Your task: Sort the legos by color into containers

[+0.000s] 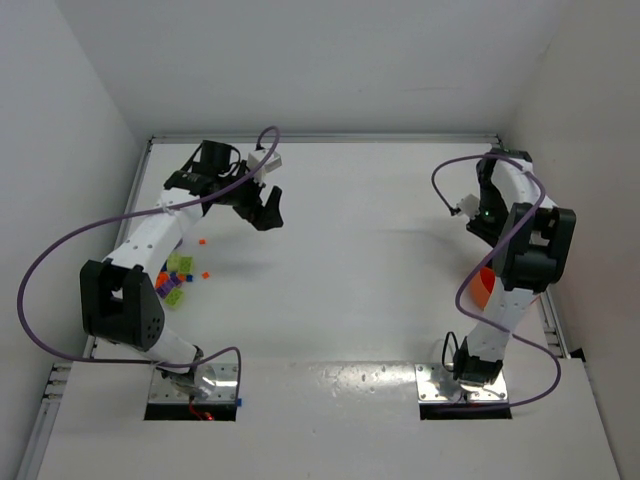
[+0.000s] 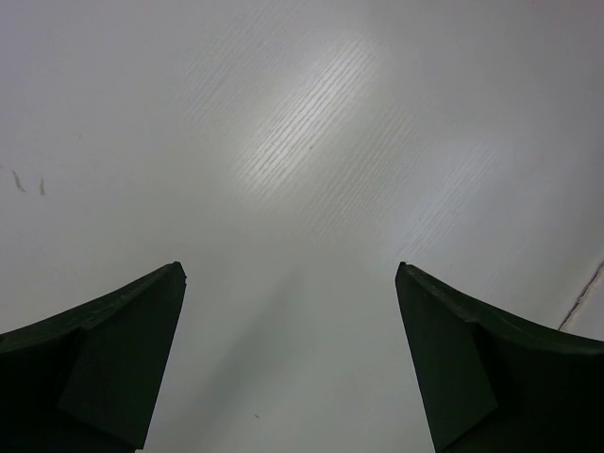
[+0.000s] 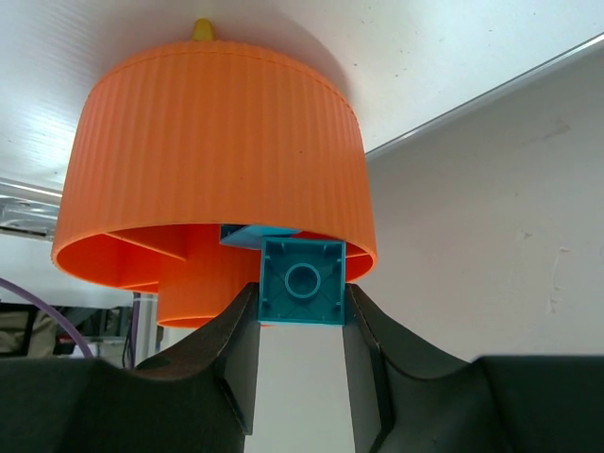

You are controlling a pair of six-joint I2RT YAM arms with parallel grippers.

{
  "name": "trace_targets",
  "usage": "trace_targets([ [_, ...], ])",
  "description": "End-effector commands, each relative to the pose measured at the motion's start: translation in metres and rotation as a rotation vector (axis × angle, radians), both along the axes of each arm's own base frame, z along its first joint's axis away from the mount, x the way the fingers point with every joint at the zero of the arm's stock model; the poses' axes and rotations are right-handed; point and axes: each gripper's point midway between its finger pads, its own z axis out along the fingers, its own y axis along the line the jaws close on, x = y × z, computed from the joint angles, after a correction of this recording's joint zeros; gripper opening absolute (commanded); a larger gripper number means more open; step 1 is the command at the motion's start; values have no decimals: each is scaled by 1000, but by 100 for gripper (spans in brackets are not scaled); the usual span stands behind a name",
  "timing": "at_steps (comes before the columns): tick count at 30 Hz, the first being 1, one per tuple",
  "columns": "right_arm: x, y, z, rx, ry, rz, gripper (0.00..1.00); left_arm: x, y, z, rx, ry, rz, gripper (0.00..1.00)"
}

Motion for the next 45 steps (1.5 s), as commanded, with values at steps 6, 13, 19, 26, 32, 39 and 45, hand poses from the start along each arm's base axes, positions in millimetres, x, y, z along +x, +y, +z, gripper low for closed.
trace_targets([
  [6,-1,-6,15,-22,7,-34,39,8,-1,15,-29,-32,4,100],
  [13,13,-6,29,-16,-68,-30,48,10,4,16,-39,-25,22,100],
  [19,7,-5,34,-15,-74,-22,50,10,2,20,-52,-27,21,100],
  [26,25,11,49,66,-189,-16,52,15,15,28,-98,-24,57,100],
  [32,35,31,72,169,-326,-20,56,15,18,42,-117,-66,77,100],
  [39,55,74,87,374,-453,-56,61,10,35,55,-100,-107,165,100],
  [45,72,131,85,596,-479,-50,63,3,76,77,-119,-110,342,100],
])
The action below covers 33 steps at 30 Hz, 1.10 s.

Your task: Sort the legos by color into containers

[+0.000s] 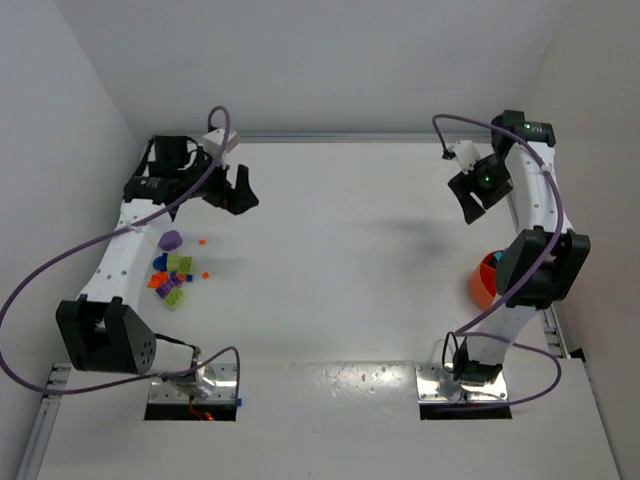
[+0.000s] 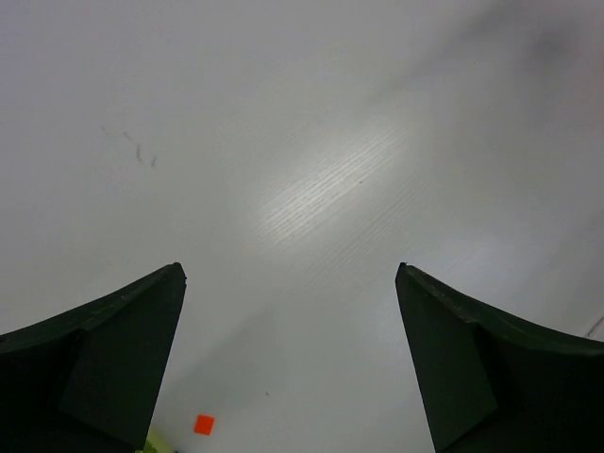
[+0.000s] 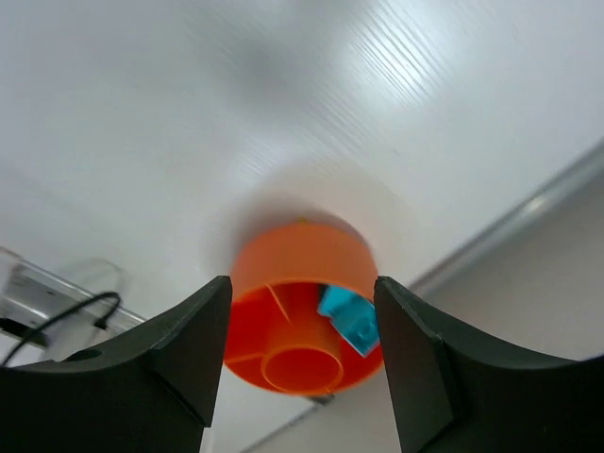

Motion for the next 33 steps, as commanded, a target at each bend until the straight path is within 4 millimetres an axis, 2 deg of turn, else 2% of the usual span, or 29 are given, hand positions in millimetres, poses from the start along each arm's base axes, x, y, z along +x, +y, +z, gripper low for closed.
trace_targets([
  [1,2,55,10,224,-19,34,63,-8,29,11,-30,20,123,100],
  [2,7,63,12,244,-38,44,63,-11,35,12,-31,24,143,100],
  [6,14,104,-5,342,-42,75,63,-23,68,-5,-1,89,191,100],
  [7,20,123,-6,377,-63,102,63,-26,84,-11,10,98,216,100],
  [9,20,142,-15,397,-58,116,63,-30,101,-16,29,120,256,100],
  [10,27,161,-19,416,-73,132,63,-32,118,-17,37,126,304,100],
  [13,29,190,-31,448,-49,159,63,-39,143,-32,58,170,344,100],
  [14,29,203,-30,455,-55,174,63,-42,160,-38,78,179,365,100],
  [15,29,210,-34,465,-45,188,63,-43,168,-39,89,172,374,100],
  [17,27,224,-38,481,-38,211,63,-49,191,-58,135,209,379,100],
  [19,26,232,-40,498,-37,218,63,-53,210,-70,188,222,367,100],
  [22,21,239,-43,502,-40,232,63,-48,241,-89,321,257,346,100],
  [25,17,244,-42,515,-47,240,63,-43,256,-104,402,281,264,89],
  [27,11,246,-50,512,-29,245,63,-40,262,-110,432,282,231,86],
  [29,11,246,-49,514,-37,248,63,-37,268,-120,470,280,182,82],
  [33,9,248,-49,507,-34,246,63,-18,274,-128,520,196,90,77],
])
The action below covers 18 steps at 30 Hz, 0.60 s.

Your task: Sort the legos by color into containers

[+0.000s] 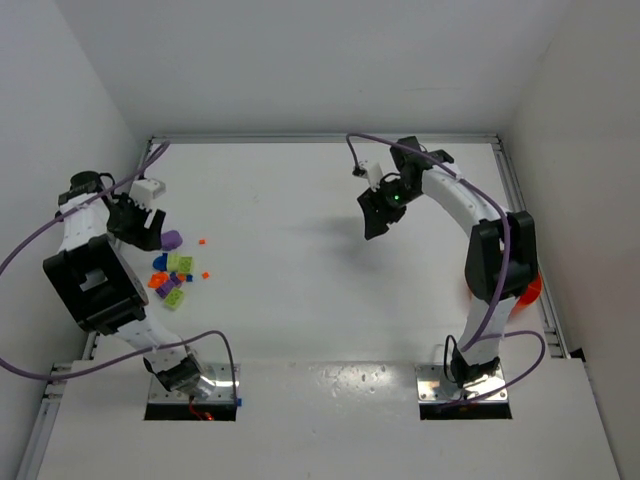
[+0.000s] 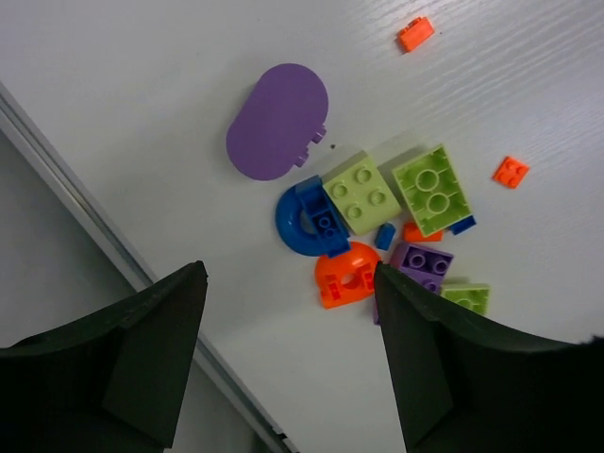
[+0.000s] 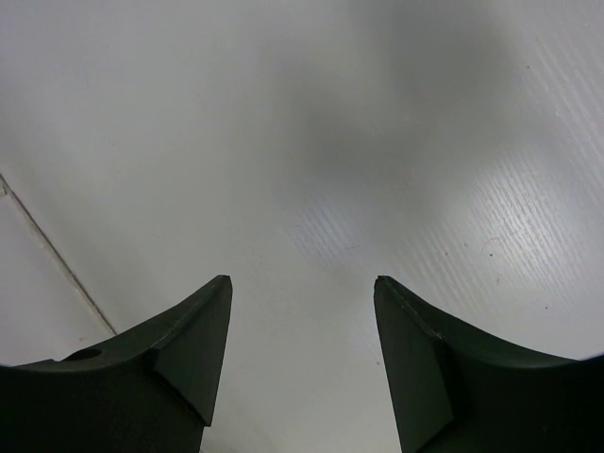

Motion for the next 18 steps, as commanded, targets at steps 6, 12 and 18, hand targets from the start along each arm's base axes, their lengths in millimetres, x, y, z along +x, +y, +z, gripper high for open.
trace_targets([
  [6,6,9,16,39,-61,5,63,43,11,-4,79,-109,-236,73],
  [12,5,11,8,25,-45,11,63,58,-1,-17,55,-113,-305,77],
  [18,5,11,3,19,-25,11,63,67,-8,-29,51,-94,-333,79],
])
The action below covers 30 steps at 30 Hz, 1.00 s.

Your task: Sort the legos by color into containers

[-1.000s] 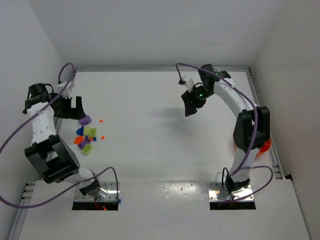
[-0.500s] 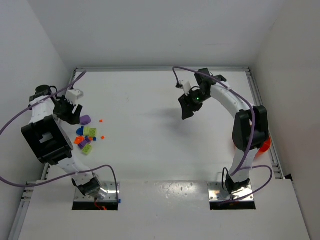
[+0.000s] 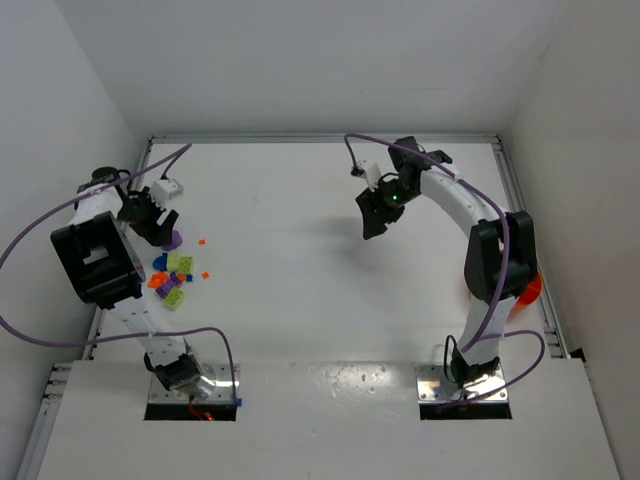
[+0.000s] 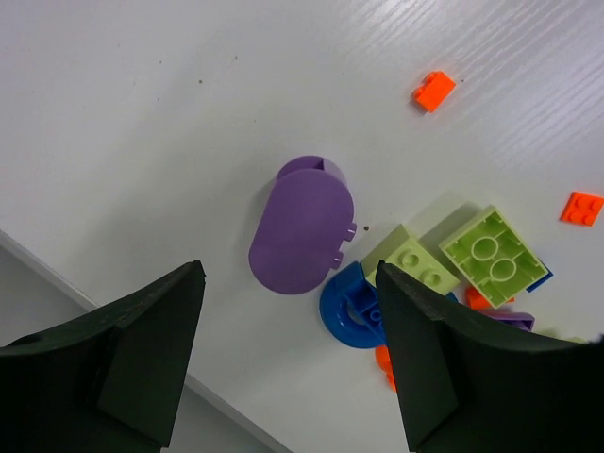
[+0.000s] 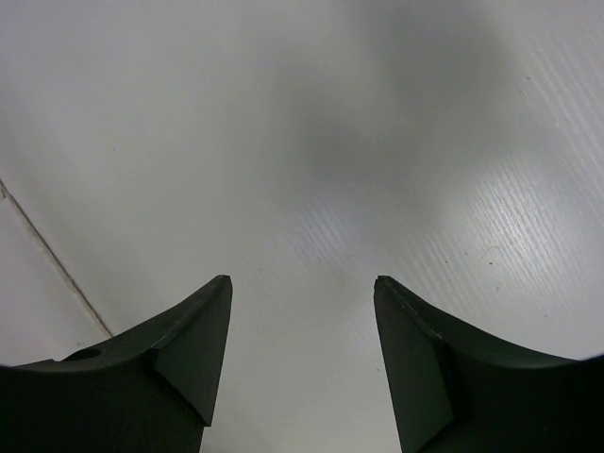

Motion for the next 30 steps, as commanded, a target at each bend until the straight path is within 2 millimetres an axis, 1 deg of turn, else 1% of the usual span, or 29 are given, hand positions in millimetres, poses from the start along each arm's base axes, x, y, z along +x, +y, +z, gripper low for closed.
trace_targets([
  [1,4,6,3,16,-13,2,63,20,-5,6,7,-58,-62,79],
  [2,4,6,-1,13,-4,2,63,20,-5,2,6,-51,-70,79],
  [3,4,6,-1,13,-4,2,63,20,-5,2,6,-51,-70,79],
  [4,6,6,2,16,-13,2,63,19,-4,-3,8,-36,-67,79],
  [5,6,6,2,16,-13,2,63,20,-8,-8,2,-25,-76,79],
  [6,6,6,2,16,-13,2,63,22,-7,-5,6,-33,-76,79],
  [7,6,6,2,16,-13,2,63,21,-5,-10,15,-21,-81,79],
  [8,6,6,2,16,-13,2,63,23,-10,-10,15,-21,-93,79],
  [10,6,5,1,8,-15,0,63,21,-8,-18,18,3,-90,79],
  [11,6,5,1,8,-15,0,63,21,-8,-18,18,3,-90,79],
  [14,6,5,1,8,-15,0,63,22,-6,-22,25,8,-88,75],
  [15,5,7,-1,14,1,-5,63,21,-6,-26,20,16,-88,75],
  [16,8,7,2,17,-9,-5,63,20,-4,-26,29,21,-85,72],
  [18,7,10,3,29,9,-23,63,20,-4,-30,30,26,-95,68],
  [19,6,11,4,39,13,-20,63,19,-3,-30,39,31,-92,64],
  [20,5,11,4,40,21,-31,63,16,-2,-33,42,44,-90,63],
  [23,2,21,12,97,56,-47,63,16,-2,-33,46,41,-100,56],
  [24,1,23,12,127,81,-53,63,13,-4,-39,38,57,-100,55],
  [25,2,27,14,150,90,-67,63,13,-4,-39,38,57,-100,53],
  [26,1,32,19,187,104,-66,63,13,-3,-39,41,54,-108,49],
  [27,0,35,19,207,117,-73,64,13,-3,-39,41,54,-108,47],
  [28,6,37,24,237,115,-111,64,10,-5,-42,36,64,-109,44],
  [29,7,40,30,261,114,-127,64,10,-5,-42,36,64,-109,37],
  [30,7,43,33,282,119,-144,65,12,-10,-41,9,49,-115,34],
])
